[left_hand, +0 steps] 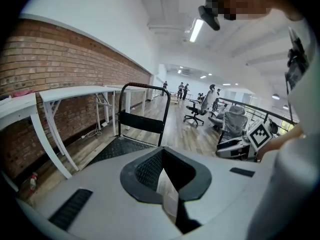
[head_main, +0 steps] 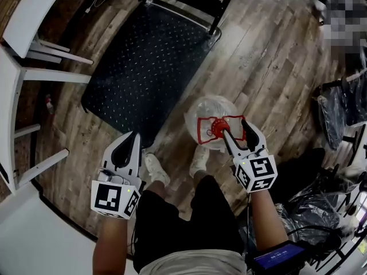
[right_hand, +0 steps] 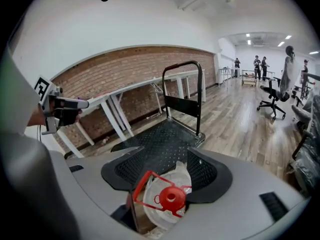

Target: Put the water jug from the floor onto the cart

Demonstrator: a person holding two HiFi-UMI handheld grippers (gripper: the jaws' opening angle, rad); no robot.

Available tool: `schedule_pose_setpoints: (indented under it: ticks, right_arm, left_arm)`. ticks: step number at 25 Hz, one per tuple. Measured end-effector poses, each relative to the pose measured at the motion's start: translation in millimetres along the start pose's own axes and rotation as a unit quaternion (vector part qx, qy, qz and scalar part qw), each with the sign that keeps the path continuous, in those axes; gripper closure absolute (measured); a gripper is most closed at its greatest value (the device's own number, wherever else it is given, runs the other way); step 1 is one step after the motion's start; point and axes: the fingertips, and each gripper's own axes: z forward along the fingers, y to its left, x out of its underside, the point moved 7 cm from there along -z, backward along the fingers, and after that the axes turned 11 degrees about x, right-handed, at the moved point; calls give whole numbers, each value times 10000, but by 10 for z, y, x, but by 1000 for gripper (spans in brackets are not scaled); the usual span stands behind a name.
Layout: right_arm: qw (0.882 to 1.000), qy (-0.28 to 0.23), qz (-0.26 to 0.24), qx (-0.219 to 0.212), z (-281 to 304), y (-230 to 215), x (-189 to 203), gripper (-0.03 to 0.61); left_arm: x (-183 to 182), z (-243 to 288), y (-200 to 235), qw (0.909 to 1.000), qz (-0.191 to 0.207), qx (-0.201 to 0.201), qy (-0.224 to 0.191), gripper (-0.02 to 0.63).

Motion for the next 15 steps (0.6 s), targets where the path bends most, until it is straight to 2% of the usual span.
schedule_pose_setpoints:
  ticks: [3,7,15]
  right_arm:
    - [9996,204,-180,69,214,15,221,299]
    - [9984,436,-327,135,419,38,487,273]
    - [9944,949,-363,306,753,70,979,207]
  left_arm:
    - [146,76,47,9999,-12,40,92,614]
    - [370,120,75,9997,-65,101,197,614]
    - [752,174,183,9986,-391,119,336,615]
